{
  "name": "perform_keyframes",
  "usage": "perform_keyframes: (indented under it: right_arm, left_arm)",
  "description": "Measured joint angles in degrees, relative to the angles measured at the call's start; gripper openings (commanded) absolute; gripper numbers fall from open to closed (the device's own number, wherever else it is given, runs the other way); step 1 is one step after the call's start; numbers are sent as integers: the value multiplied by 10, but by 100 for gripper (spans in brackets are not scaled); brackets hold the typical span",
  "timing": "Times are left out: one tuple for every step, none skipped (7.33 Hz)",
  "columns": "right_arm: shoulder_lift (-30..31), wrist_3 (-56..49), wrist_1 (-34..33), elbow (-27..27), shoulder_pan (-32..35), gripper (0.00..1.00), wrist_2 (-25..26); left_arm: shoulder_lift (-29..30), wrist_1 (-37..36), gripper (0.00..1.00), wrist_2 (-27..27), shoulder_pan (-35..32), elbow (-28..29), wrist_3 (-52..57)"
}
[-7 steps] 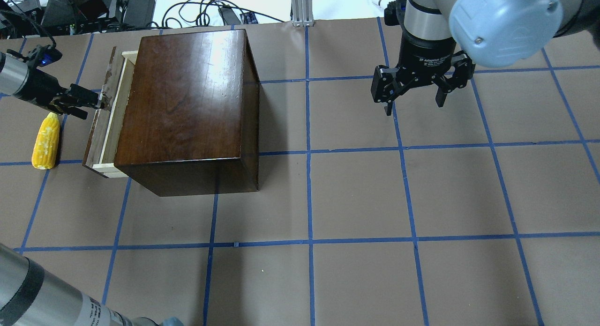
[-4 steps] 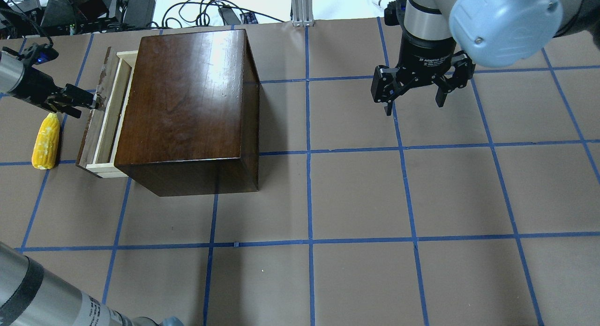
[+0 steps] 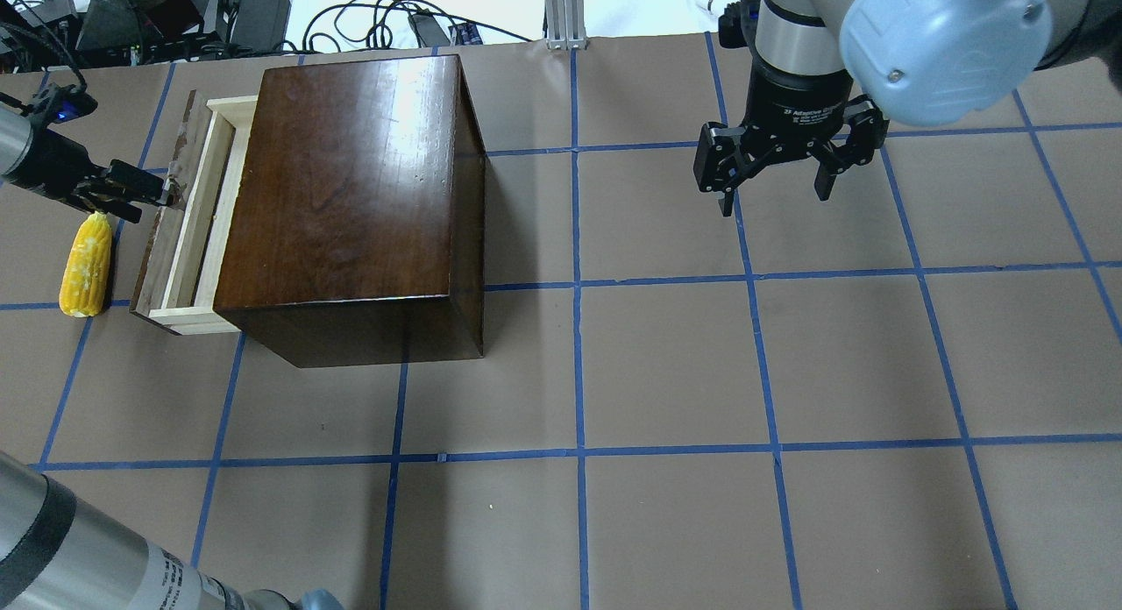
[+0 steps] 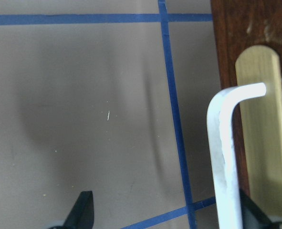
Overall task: Open drawer and put corn inside
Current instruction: 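Pull the drawer open away from the cabinet with the left gripper, then release the handle and move the left gripper toward the yellow corn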
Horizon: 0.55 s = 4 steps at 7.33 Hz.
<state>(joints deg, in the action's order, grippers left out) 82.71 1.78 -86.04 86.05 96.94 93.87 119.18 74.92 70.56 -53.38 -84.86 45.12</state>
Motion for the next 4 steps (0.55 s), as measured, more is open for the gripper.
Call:
perform_keyframes:
  right_arm:
    - [0,0,0,0,0,100,0]
    - [0,0,0,0,0,100,0]
    - [0,0,0,0,0,100,0]
    - [0,0,0,0,0,100,0]
  left_arm:
    - [0,0,100,0,0,3,2]
    - [0,-1,100,3,1,4,7]
    - [0,-1,100,6,3,5,11]
    - [1,-1,100,8,7,6,16]
